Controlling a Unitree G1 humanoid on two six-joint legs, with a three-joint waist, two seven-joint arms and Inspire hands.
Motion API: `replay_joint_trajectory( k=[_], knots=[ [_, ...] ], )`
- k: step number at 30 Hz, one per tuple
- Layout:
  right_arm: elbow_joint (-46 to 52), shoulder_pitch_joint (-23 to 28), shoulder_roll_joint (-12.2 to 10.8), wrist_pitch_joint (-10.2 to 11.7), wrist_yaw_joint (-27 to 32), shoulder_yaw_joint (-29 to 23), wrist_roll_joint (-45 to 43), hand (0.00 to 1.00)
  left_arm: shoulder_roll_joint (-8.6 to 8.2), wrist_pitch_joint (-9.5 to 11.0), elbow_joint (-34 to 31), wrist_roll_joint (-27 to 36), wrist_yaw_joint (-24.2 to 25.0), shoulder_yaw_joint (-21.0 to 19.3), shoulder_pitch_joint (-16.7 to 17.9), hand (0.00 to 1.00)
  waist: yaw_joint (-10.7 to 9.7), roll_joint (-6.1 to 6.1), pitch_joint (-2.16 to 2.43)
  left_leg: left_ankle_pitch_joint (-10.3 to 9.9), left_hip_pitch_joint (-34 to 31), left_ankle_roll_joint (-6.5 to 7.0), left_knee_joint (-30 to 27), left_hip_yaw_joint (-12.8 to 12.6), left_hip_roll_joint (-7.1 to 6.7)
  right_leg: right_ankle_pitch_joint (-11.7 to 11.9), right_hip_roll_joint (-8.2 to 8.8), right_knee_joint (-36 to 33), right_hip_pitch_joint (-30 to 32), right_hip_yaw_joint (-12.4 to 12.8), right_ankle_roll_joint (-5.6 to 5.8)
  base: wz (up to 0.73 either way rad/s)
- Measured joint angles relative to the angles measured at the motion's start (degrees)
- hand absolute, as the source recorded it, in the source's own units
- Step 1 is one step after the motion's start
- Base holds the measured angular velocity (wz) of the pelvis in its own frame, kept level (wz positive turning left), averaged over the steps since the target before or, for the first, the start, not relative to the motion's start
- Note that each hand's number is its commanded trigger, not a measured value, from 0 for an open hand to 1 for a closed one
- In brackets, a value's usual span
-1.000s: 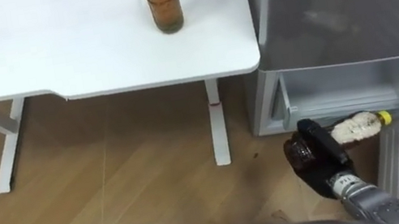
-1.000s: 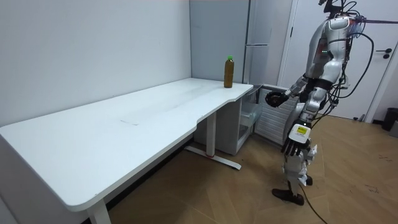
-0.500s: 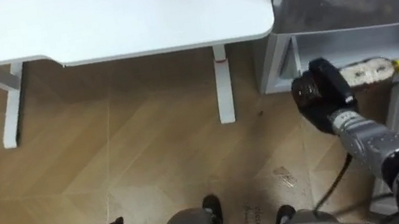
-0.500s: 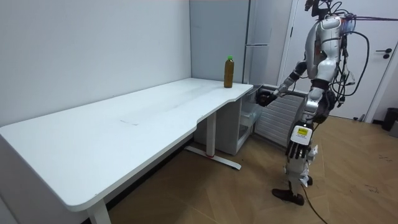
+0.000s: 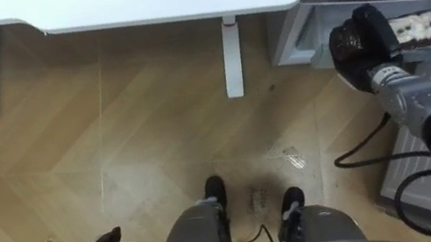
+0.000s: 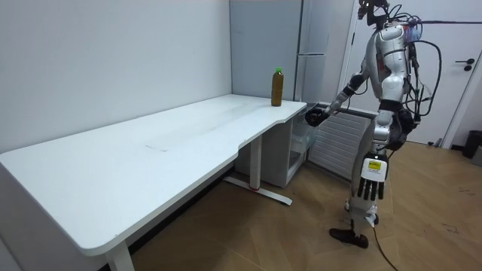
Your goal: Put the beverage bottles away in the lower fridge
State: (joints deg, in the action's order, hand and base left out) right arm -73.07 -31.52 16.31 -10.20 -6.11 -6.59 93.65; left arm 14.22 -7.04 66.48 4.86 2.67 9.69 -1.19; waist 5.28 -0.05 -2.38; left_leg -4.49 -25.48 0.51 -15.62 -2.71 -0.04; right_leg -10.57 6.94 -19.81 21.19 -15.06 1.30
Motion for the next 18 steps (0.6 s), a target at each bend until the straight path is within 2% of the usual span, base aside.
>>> replay_joint_trajectory(
  k=[4,8,10,12,13,18],
  knots=[
    [-0.1,-1.6,0.4,0.4,1.2,-1.4,0.8,1.0,0.21,0.2,-0.1,0.1,0.0,0.0,-0.6,0.0,0.0,-1.01,-0.54,0.7,-1.8,0.18,0.0,-0.6,0.03,0.1,0.07,-0.8,2.4,0.8,-0.24,-0.06],
    [-0.1,-2.3,1.3,0.6,1.5,-1.4,0.7,1.0,0.52,0.4,0.1,-0.1,0.1,0.0,-0.6,0.0,0.1,-1.59,-0.48,1.1,-3.1,0.24,0.0,-0.9,0.04,0.1,0.22,-1.7,4.4,1.1,-0.33,-0.01],
    [-0.1,-3.0,2.2,0.8,2.4,-1.4,0.6,1.0,0.75,0.5,0.2,-0.5,0.2,0.0,-0.6,0.0,0.7,-1.78,-0.48,1.2,-3.8,0.37,-0.1,-1.7,-0.21,-0.3,0.82,-3.4,6.1,1.7,-0.46,-0.12],
    [-0.1,-3.3,2.9,0.9,2.9,-1.4,0.5,0.55,1.01,0.6,0.2,-0.4,0.2,0.0,-0.6,0.0,0.8,-1.77,-0.48,1.3,-4.2,0.43,-0.2,-1.8,-0.4,-0.4,1.12,-4.2,6.8,1.8,-0.41,-0.03],
    [-0.1,-3.4,3.1,0.9,3.6,-1.5,0.5,0.0,1.34,0.6,0.2,-0.4,0.2,0.0,-0.6,0.0,0.8,-1.79,-0.49,1.3,-4.5,0.44,-0.4,-1.7,-0.4,-0.5,1.17,-4.3,7.0,1.7,-0.42,0.07],
    [-0.1,-4.1,3.8,0.9,5.8,-1.5,0.5,0.0,1.96,0.0,0.2,-0.4,0.3,1.6,-0.7,0.0,0.5,-1.83,-0.52,1.4,-5.9,0.65,-1.6,-1.8,-0.64,-0.8,1.78,-5.1,7.8,1.0,-0.33,0.09]
  ],
)
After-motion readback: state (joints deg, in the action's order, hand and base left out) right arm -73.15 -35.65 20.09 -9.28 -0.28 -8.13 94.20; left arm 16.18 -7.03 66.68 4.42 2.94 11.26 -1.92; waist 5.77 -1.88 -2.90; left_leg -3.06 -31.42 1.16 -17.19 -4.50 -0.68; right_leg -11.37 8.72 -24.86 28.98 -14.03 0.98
